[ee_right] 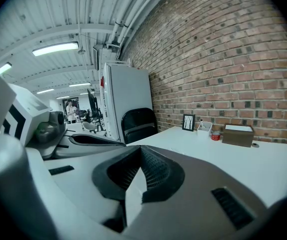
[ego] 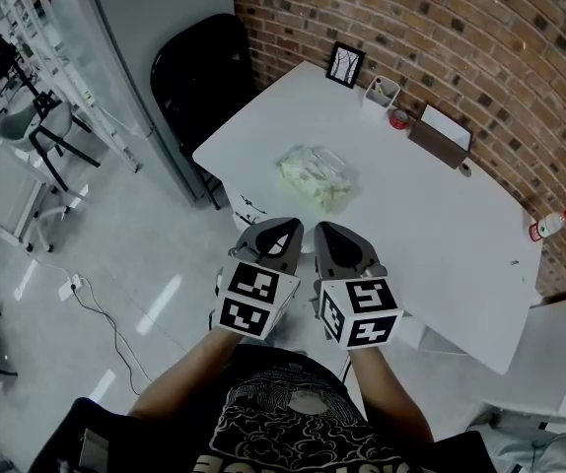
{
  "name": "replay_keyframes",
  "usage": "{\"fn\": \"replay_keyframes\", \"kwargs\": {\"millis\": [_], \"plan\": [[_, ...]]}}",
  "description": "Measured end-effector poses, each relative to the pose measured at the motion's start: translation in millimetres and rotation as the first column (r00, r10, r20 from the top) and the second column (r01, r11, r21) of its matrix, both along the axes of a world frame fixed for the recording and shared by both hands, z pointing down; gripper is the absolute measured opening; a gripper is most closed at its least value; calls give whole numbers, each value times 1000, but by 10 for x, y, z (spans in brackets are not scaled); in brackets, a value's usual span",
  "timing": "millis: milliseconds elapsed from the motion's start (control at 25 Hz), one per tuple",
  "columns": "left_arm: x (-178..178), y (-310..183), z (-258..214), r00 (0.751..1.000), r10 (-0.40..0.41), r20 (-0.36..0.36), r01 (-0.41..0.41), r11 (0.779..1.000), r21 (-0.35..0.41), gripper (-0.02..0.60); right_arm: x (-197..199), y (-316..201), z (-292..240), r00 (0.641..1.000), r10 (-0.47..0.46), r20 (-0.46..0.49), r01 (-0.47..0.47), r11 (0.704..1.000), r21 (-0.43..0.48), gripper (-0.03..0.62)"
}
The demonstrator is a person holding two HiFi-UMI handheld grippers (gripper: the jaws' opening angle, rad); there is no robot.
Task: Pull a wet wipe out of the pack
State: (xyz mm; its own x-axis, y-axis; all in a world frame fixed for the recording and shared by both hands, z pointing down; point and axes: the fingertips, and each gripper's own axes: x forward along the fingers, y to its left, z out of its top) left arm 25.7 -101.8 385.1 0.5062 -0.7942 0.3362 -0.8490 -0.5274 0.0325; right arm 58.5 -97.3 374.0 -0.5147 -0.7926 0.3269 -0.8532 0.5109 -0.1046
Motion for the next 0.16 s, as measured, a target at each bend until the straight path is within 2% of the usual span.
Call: {"fn": "replay_keyframes", "kwargs": {"millis": [160], "plan": [[-14, 9, -1, 1000, -2, -2, 2, 1000, -2, 14, -12, 8, 5, 1000, 0, -1, 0, 1000, -3, 15]]}}
